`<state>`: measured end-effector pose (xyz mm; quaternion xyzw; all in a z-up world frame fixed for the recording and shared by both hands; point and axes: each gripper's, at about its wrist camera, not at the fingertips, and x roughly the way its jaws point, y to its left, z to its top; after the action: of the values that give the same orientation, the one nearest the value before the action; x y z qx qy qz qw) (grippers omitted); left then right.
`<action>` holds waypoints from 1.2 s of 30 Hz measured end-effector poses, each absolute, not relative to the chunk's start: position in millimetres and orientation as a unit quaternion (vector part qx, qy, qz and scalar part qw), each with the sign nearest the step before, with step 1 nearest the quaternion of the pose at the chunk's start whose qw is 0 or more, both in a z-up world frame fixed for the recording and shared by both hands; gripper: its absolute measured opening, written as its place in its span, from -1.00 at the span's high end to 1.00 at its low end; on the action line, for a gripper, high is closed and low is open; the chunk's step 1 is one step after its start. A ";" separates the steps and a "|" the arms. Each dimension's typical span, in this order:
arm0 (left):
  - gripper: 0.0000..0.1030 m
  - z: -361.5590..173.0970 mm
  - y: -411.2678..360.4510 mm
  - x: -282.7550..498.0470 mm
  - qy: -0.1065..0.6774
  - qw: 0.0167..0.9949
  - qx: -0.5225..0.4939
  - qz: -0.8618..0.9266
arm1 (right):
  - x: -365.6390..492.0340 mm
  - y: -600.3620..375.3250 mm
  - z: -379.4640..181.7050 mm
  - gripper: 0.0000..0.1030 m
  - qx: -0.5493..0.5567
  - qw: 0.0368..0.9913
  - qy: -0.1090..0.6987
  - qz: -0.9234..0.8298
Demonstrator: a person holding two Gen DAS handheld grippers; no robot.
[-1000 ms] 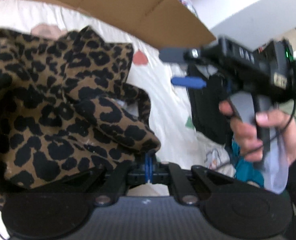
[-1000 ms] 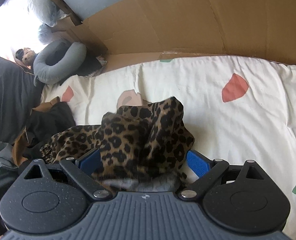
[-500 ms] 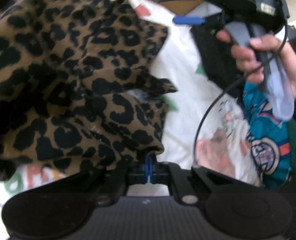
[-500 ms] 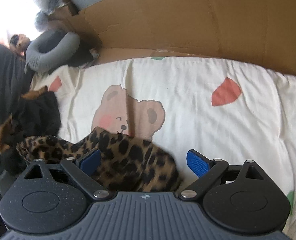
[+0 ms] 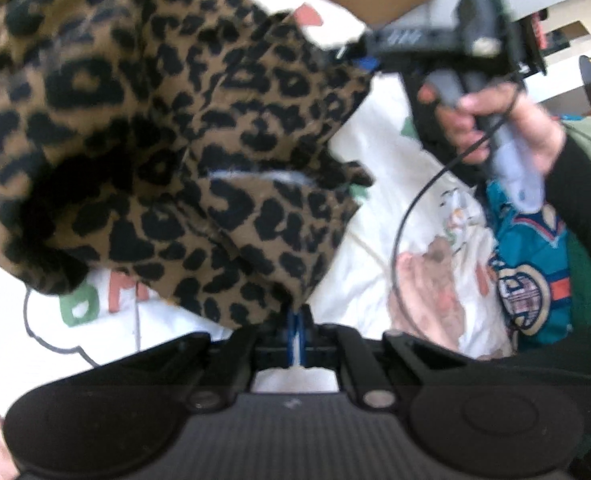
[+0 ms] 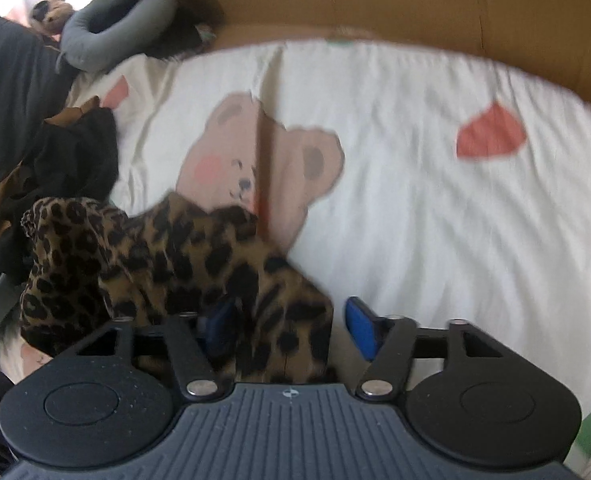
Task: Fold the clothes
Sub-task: 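Shake out the garment with the left tool while the right tool approaches it, then grasp the garment edge with the right tool while the left tool holds it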
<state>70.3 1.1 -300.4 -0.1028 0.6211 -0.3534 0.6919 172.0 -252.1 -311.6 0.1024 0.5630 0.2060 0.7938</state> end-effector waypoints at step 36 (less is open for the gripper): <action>0.49 -295.1 -67.6 182.9 0.463 0.799 0.018 -0.383 | 145.2 -265.5 -299.8 1.00 0.140 0.793 0.543 0.240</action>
<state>182.9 -67.6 -295.1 0.0182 0.4635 -0.3832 0.7988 145.2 -265.5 -299.8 0.1400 0.5425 0.2395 0.7929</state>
